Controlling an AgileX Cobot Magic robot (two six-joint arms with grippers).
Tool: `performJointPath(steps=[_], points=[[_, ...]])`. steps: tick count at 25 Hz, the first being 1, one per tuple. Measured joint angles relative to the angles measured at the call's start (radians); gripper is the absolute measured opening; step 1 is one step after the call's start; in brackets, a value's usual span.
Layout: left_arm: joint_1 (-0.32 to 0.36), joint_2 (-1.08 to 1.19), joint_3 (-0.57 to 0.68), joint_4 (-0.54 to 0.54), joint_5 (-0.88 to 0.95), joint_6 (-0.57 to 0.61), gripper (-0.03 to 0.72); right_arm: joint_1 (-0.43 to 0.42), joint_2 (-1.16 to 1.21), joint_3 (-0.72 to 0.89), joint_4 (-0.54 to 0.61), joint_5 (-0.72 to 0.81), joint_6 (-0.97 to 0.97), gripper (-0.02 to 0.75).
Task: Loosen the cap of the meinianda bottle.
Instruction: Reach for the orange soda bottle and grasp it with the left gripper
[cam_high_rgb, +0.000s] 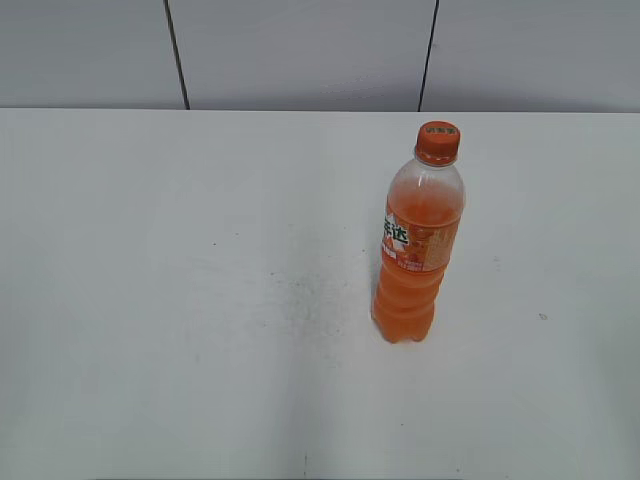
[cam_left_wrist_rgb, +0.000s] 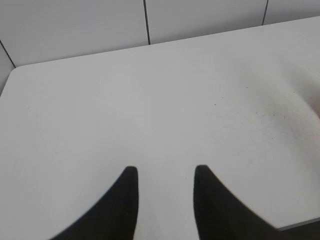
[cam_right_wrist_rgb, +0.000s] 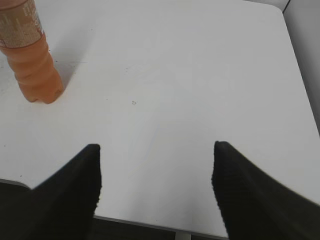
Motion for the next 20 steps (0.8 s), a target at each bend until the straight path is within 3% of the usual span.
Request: performJointPath(steps=[20], points=[[0.000,0.000,0.000,0.000,0.000,0.000,0.240,0.000,0.000,0.000,0.000,0.000,0.000,0.522]])
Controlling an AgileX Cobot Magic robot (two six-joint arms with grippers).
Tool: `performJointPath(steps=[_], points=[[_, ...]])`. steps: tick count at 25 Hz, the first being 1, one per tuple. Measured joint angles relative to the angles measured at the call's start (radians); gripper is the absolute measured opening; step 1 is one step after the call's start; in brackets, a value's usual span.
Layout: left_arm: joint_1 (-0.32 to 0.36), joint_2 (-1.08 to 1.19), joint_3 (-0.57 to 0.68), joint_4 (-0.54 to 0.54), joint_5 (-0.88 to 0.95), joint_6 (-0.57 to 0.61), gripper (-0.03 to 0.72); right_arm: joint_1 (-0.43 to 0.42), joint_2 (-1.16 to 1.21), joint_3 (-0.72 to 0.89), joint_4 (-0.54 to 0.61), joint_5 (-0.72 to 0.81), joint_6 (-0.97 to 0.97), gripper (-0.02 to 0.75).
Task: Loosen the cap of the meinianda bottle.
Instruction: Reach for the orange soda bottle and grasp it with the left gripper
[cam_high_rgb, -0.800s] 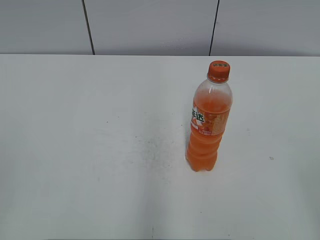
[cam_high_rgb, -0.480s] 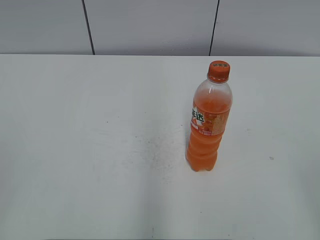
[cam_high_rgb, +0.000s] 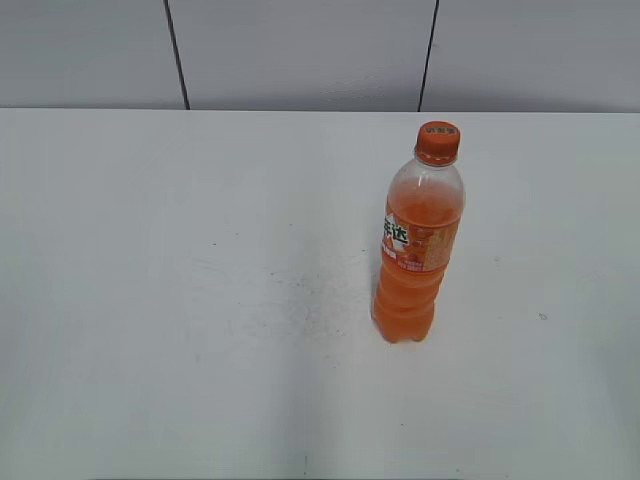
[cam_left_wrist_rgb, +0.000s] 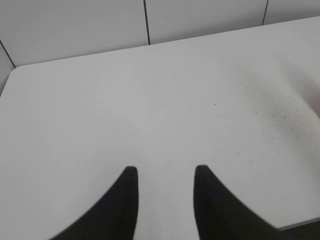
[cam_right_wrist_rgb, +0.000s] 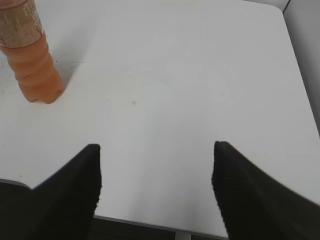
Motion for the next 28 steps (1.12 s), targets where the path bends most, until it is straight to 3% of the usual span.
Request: performJointPath(steps=[15,22,25,28], points=[[0.000,0.000,0.000,0.000,0.000,0.000,0.249,0.000,0.000,0.000,0.001,0.000,0.000,0.522],[0.000,0.031,0.000,0.000,-0.002,0.000,0.464,0.000,0.000,0.000,0.002,0.000,0.000,0.522],[0.000,0.064,-0.016,0.000,-0.061,0.000,0.491,0.000,0.000,0.000,0.002,0.000,0.000,0.522],[0.000,0.112,0.002,0.036,-0.278,0.000,0.494,0.000,0.000,0.000,0.002,0.000,0.000,0.522]])
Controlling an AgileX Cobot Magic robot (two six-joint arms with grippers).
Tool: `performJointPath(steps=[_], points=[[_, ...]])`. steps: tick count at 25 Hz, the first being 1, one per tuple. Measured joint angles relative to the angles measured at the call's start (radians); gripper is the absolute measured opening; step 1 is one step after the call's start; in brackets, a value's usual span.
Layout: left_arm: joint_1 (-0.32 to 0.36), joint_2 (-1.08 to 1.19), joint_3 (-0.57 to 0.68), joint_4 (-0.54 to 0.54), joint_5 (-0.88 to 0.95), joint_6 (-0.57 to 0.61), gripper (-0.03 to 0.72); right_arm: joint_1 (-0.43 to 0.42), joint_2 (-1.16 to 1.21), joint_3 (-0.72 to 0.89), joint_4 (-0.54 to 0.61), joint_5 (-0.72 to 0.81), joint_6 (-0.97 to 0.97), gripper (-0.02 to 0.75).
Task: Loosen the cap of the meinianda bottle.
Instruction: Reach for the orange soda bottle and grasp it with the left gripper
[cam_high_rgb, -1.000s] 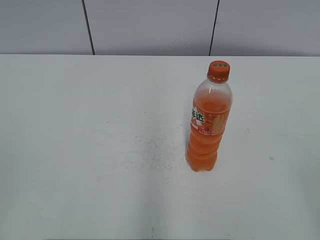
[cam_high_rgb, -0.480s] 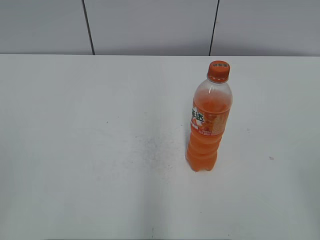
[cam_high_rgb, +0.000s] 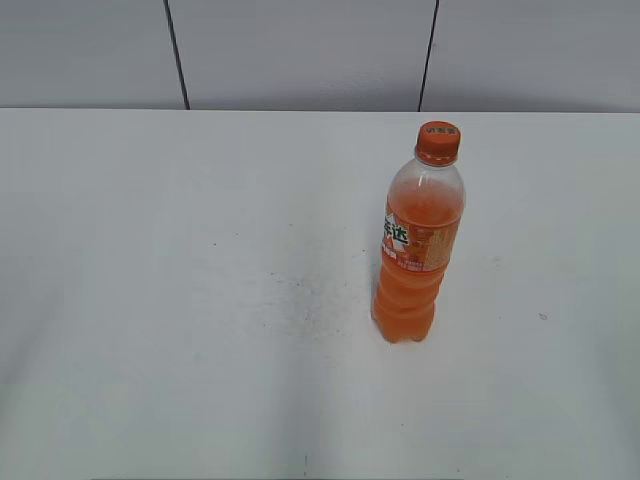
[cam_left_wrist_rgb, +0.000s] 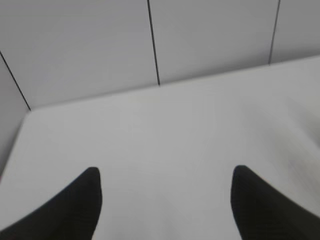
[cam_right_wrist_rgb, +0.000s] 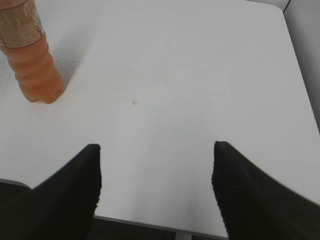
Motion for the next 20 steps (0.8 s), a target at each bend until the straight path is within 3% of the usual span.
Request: performJointPath(steps=[6,11,17,20], points=[[0.000,0.232,0.149,0.104,-0.559,0.000,0.484,0.000,0.000,0.000,0.000,0.000,0.000,0.522],[0.000,0.496,0.179,0.136,-0.909,0.001,0.412,0.000,0.000,0.000,0.000,0.000,0.000,0.522],[-0.001,0.819,0.169,0.100,-1.076,-0.020,0.350,0.000,0.000,0.000,0.000,0.000,0.000,0.522],[-0.001,0.962,0.152,0.150,-1.111,-0.064,0.348,0.000,0.000,0.000,0.000,0.000,0.000,0.522]])
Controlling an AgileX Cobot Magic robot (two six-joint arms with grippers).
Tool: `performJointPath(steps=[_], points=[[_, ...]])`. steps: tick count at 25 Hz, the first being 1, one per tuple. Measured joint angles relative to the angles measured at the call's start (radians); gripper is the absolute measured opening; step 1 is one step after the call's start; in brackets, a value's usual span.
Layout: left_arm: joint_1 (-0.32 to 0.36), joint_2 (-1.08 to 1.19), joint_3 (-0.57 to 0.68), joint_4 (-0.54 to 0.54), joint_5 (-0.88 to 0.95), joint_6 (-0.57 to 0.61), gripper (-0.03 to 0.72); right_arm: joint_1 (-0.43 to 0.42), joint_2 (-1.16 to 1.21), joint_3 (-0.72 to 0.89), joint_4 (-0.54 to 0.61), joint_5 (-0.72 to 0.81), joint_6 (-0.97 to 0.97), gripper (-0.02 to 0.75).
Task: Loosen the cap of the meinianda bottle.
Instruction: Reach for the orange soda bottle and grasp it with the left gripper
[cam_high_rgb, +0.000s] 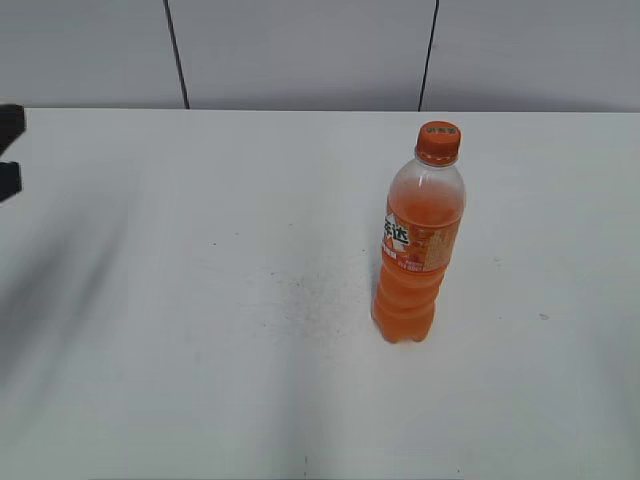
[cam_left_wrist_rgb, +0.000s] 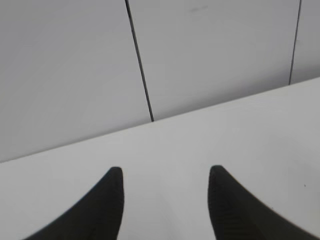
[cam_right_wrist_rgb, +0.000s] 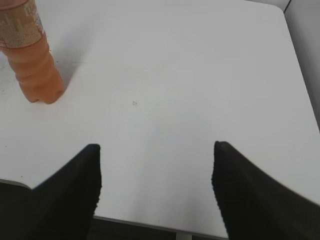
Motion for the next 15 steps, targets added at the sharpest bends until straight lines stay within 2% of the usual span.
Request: performJointPath(steps=[1,4,7,10,13,15], points=[[0.000,0.038,-0.010,0.044,-0.013,-0.034,0.348,0.000,0.000,0.000,0.000,0.000,0.000,0.522],[0.004,0.158,-0.054,0.285,-0.076,-0.197,0.347,0.000,0.000,0.000,0.000,0.000,0.000,0.522],[0.044,0.284,-0.107,0.584,-0.230,-0.425,0.347,0.000,0.000,0.000,0.000,0.000,0.000,0.522],[0.112,0.429,-0.188,0.883,-0.467,-0.655,0.346,0.000,0.000,0.000,0.000,0.000,0.000,0.522],[0.134,0.579,-0.298,1.107,-0.642,-0.711,0.345,0.000,0.000,0.000,0.000,0.000,0.000,0.522],[0.122,0.661,-0.364,1.207,-0.687,-0.703,0.345,0.000,0.000,0.000,0.000,0.000,0.000,0.522]])
